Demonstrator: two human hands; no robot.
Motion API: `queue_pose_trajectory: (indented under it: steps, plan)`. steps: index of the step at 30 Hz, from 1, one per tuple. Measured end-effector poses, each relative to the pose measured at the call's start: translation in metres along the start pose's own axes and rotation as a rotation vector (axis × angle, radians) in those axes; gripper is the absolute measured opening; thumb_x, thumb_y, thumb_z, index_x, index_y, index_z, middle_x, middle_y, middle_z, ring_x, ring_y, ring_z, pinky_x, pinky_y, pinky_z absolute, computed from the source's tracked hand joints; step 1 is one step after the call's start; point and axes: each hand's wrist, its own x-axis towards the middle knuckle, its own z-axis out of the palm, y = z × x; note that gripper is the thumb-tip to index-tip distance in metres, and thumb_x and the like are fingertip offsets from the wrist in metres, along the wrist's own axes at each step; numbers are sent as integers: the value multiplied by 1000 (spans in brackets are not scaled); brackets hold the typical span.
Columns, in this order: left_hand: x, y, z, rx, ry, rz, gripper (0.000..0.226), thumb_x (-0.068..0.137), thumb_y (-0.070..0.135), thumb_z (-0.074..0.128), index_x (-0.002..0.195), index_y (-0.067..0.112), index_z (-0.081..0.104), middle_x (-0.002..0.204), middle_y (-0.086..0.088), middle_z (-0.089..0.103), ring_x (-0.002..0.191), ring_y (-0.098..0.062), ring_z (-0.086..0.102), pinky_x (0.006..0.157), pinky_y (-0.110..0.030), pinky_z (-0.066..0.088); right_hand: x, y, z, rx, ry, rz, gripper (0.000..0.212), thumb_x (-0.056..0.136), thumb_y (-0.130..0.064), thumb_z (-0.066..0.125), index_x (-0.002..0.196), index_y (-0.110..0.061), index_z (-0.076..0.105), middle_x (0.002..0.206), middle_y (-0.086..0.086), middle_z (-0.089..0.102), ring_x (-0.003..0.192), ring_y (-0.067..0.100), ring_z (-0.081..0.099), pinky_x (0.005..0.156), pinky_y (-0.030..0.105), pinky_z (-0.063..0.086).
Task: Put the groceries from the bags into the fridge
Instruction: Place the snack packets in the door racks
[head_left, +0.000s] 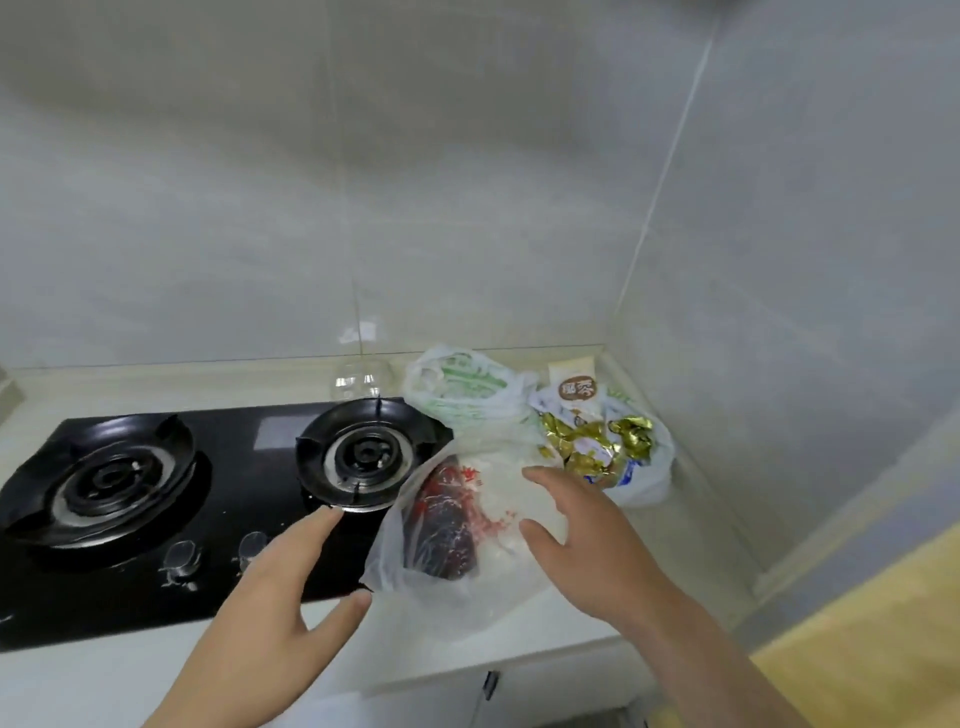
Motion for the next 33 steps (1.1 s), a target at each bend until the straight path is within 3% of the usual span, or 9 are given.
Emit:
queue_pose_trajectory:
  steps: [3,6,11,14,17,22,25,28,33]
  plan:
    - [38,16,21,25,-53,56,78,77,55,64,145,39,29,141,30,30,134,7,27,110,-24,28,0,33,-17,0,49,81,51,95,-37,57,142,-41,39,135,-28,38,123,-5,39,104,18,33]
    - [70,34,46,12,-110,124,72,76,61,60,138,53,24,136,41,25,129,14,25,108,-23,28,8,65,-33,20,85,145,50,94,-37,57,141,-42,39,133,-26,41,114,-5,39,99,20,37]
    - [126,72,92,12,-209,205,68,77,51,69,121,77,25,127,59,24,124,29,23,97,5,17,41,125,-59,59,116,208,44,94,-33,59,134,-42,46,115,-26,47,102,-7,45,82,6,34]
    - [162,80,127,21,-255,172,61,73,69,60,128,65,36,140,42,34,131,14,34,109,-16,32,71,165,-77,80,112,242,44,95,-32,58,136,-39,47,115,-29,45,103,-4,46,83,11,35]
    - [195,81,167,-29,-222,89,76,64,83,52,129,44,46,141,20,44,123,-3,49,102,-34,45,100,205,-89,78,72,263,42,95,-31,58,136,-36,50,122,-27,50,113,4,51,90,19,40]
    - [243,102,226,-222,-231,-73,37,78,58,63,112,48,53,128,24,54,115,-1,55,97,-22,44,140,257,-94,35,-22,283,43,95,-28,57,138,-29,53,133,-13,55,110,2,50,89,18,38]
    - [280,111,251,-288,-212,-155,26,90,25,66,115,30,62,119,17,62,103,1,61,90,-18,45,163,277,-84,20,-85,301,46,92,-29,61,137,-27,53,135,-8,57,116,7,55,95,22,44]
    - [315,115,266,-294,-207,-180,19,90,11,63,91,30,66,84,21,67,78,12,60,79,-16,48,181,289,-71,31,-125,314,47,89,-31,64,135,-29,55,137,-8,57,120,8,55,94,24,46]
    - [345,88,299,-217,-337,-224,17,90,9,63,78,20,59,78,2,59,73,-13,52,68,-20,44,201,301,-56,53,-184,354,44,91,-25,61,135,-23,56,130,-5,58,115,14,57,86,23,44]
